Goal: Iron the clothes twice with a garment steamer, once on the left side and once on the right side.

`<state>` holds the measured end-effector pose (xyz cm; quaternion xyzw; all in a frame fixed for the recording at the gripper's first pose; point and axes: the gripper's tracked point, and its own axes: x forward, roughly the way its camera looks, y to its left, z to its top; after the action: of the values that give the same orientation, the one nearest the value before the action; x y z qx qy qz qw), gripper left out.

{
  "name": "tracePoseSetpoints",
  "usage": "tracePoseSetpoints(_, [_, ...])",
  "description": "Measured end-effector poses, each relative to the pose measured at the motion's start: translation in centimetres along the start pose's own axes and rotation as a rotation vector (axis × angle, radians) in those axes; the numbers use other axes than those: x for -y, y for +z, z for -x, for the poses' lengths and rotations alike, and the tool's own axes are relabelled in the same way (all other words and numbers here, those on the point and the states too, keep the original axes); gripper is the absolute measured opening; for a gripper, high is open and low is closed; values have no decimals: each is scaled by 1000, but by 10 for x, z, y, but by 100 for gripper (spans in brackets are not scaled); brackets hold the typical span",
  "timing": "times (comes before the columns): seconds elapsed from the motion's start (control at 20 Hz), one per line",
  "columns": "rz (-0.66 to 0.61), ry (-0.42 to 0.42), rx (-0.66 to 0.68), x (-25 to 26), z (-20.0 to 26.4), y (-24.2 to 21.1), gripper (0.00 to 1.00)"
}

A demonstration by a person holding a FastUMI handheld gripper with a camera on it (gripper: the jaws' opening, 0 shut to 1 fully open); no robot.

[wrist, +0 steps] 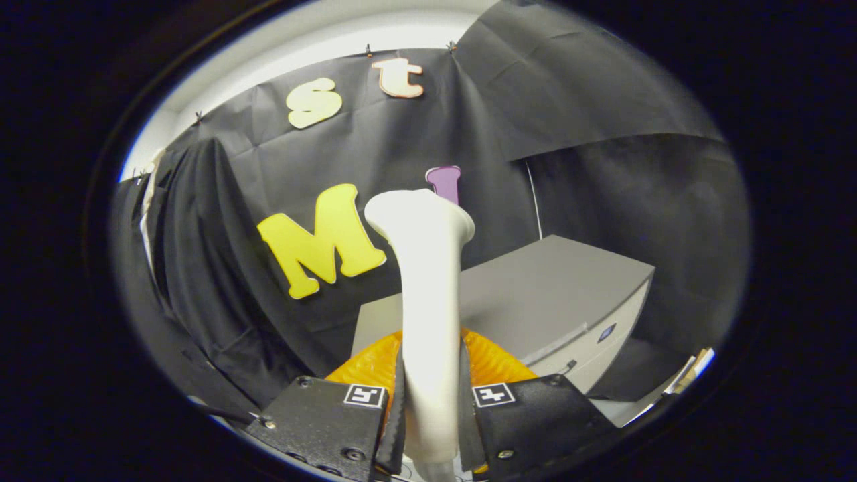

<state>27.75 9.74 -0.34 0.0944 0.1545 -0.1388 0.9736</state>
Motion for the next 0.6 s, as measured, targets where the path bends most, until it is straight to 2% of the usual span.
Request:
tracePoseSetpoints(0.35, [43, -2, 68, -32, 85, -33, 34])
tracePoseSetpoints(0.6, [70, 46, 117, -74, 135, -54, 34])
